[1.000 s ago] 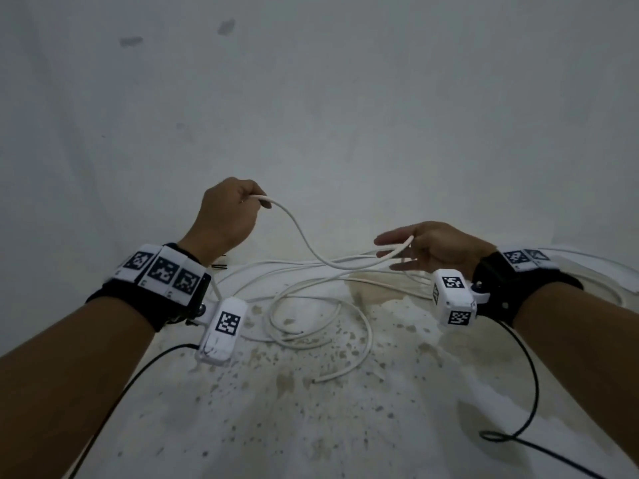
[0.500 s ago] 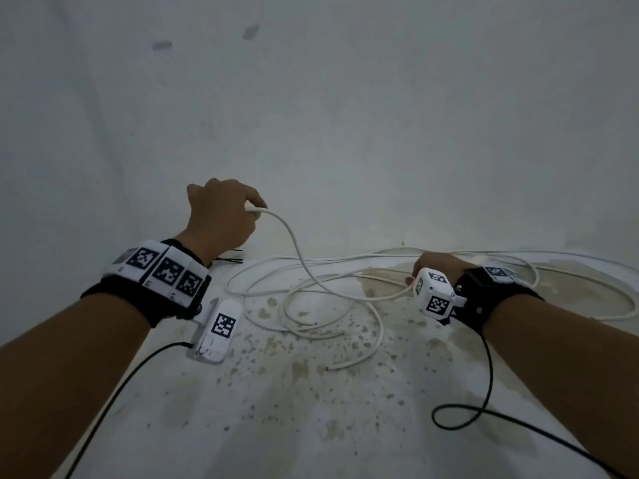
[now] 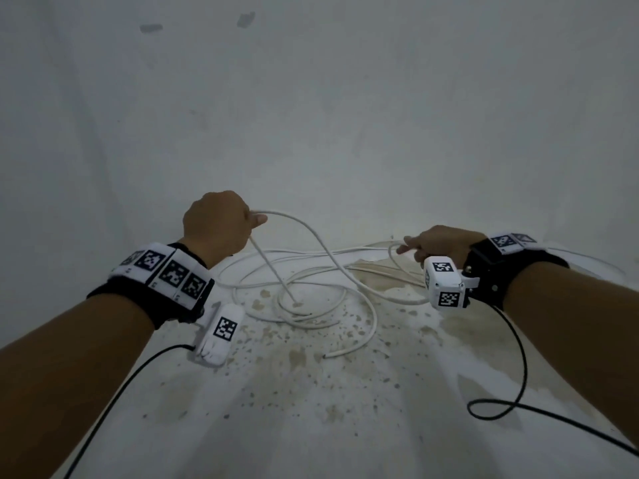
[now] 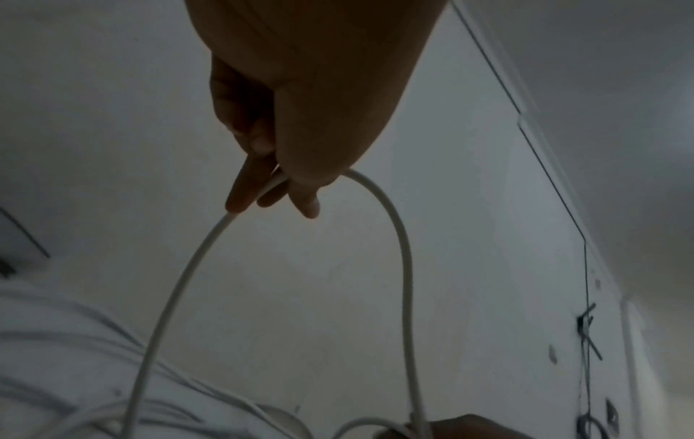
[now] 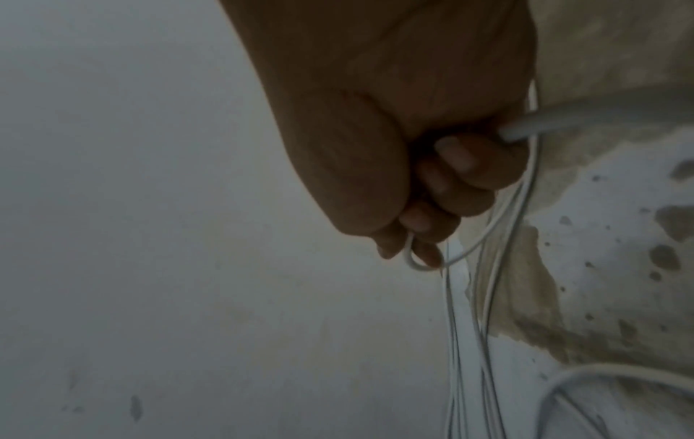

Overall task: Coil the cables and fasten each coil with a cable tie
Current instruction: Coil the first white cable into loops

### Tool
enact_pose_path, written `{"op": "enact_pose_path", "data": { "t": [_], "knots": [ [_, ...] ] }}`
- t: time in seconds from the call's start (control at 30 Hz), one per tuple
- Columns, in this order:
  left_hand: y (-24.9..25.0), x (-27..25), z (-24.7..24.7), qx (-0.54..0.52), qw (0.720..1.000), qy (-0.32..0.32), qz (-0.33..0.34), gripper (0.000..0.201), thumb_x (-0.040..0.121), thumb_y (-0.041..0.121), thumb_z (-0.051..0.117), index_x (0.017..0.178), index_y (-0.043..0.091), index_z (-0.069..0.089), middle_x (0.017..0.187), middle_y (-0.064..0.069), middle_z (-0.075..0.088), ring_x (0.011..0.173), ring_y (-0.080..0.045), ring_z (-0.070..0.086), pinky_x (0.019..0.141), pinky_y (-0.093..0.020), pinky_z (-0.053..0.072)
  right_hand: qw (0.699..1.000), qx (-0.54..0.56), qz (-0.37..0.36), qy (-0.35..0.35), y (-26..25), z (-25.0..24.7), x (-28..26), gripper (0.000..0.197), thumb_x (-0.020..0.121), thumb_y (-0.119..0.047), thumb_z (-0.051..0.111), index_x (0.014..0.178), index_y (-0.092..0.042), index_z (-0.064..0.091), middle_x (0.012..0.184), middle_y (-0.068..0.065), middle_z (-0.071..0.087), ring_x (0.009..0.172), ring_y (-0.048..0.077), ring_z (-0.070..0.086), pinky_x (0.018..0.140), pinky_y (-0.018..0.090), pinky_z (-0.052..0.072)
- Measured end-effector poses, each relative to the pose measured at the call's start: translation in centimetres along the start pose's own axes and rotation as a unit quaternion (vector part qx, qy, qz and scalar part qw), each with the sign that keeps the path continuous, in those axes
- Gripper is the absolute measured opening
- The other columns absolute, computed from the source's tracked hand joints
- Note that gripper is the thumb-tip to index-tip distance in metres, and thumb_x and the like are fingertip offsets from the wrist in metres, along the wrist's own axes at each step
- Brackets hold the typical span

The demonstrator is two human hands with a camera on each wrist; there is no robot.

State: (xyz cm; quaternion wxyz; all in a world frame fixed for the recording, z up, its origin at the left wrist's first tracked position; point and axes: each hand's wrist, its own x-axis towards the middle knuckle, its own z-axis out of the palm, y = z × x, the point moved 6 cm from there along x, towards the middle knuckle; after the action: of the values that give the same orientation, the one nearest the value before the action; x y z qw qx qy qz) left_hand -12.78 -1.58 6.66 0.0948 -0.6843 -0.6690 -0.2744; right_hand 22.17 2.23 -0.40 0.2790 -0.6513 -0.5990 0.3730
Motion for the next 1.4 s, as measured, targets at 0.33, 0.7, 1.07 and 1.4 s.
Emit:
{"op": "enact_pose_path", "data": {
  "t": [0.33, 0.7, 1.07, 1.4],
  "knots": [
    [3.3, 1.0, 4.8, -0.517, 0.838, -0.133, -0.116, 0.014, 0.094, 0.006, 0.057, 0.106, 0.001, 0.061, 0.097, -0.012, 0.066, 0.073, -0.023, 0.072, 0.068, -0.031, 0.059, 0.985, 0.152, -0.080, -0.013, -2.7, -1.1, 0.5, 0.031, 0.102, -0.033, 0.050, 0.106, -0.008, 0.068, 0.059, -0.004, 0.031, 0.048, 0.009, 0.025, 0.042, 0.019, 0.023],
    [4.6, 9.1, 8.2, -0.126, 0.985, -0.096, 0.067, 0.039, 0.083, 0.000, 0.053, 0.113, 0.024, 0.064, 0.140, -0.010, 0.048, 0.121, -0.028, 0.054, 0.102, -0.036, 0.044, 0.968, 0.215, -0.120, 0.053, -6.0, -0.7, 2.6, 0.030, 0.105, -0.021, 0.043, 0.097, -0.004, 0.066, 0.054, -0.003, 0.034, 0.044, 0.010, 0.028, 0.046, 0.024, 0.028],
    [11.3, -2.1, 15.5, -0.333, 0.778, -0.515, -0.136, 0.080, 0.095, 0.067, 0.031, 0.113, -0.006, 0.057, 0.087, -0.017, 0.075, 0.069, -0.020, 0.072, 0.058, -0.022, 0.054, 0.724, 0.647, -0.079, 0.224, -4.3, -1.9, 4.1, 0.026, 0.099, -0.006, 0.031, 0.084, -0.012, 0.051, 0.048, -0.003, 0.032, 0.036, 0.011, 0.024, 0.040, 0.019, 0.025],
    [5.6, 0.6, 13.9, -0.621, 0.684, -0.132, -0.359, 0.013, 0.102, 0.004, 0.034, 0.100, 0.004, 0.047, 0.071, -0.010, 0.050, 0.058, -0.018, 0.052, 0.054, -0.028, 0.051, 0.844, 0.527, -0.052, 0.090, -3.5, 4.6, 3.0, 0.030, 0.105, -0.022, 0.033, 0.097, -0.008, 0.058, 0.050, -0.002, 0.032, 0.037, 0.012, 0.022, 0.044, 0.021, 0.031]
  ]
}}
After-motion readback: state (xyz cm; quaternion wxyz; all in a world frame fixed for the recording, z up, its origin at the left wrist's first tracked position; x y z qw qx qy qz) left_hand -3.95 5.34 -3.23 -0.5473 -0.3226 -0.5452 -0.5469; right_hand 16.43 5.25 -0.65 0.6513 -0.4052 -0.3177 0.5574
